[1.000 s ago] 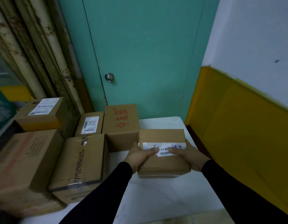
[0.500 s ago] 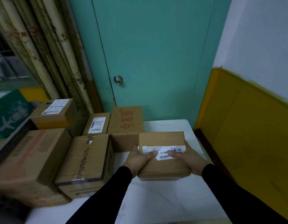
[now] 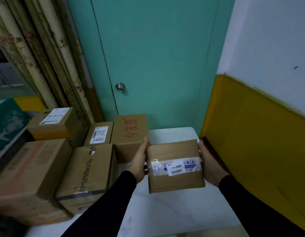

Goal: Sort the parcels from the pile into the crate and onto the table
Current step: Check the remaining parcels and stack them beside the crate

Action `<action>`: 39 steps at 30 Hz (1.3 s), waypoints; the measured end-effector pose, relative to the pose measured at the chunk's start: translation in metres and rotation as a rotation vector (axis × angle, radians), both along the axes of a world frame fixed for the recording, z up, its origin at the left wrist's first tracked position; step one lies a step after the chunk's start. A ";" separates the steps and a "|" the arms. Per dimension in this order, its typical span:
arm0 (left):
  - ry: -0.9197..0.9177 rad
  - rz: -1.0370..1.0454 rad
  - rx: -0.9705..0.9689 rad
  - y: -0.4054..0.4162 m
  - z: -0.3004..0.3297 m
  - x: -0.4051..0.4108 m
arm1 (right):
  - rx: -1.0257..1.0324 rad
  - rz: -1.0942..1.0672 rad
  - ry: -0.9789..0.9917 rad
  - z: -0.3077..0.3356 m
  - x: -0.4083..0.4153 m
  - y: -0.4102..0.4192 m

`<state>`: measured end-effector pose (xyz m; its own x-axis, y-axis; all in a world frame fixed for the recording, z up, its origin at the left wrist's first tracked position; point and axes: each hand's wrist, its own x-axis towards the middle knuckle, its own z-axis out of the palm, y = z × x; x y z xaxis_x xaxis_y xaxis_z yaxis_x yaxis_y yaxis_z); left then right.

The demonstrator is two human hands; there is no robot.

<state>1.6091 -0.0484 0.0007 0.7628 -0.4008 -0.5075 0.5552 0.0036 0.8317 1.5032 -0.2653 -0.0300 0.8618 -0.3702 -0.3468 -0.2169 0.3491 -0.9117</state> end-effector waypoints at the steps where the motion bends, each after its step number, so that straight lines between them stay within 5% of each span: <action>1: 0.016 -0.005 -0.020 -0.002 0.003 0.002 | 0.050 -0.047 0.006 0.002 -0.001 -0.006; 14: -0.048 -0.267 -0.015 -0.022 -0.011 -0.012 | 0.136 0.092 0.157 -0.003 -0.023 -0.018; 39: -0.235 -0.135 0.046 -0.017 -0.010 -0.007 | -0.052 0.031 0.021 0.001 -0.008 -0.004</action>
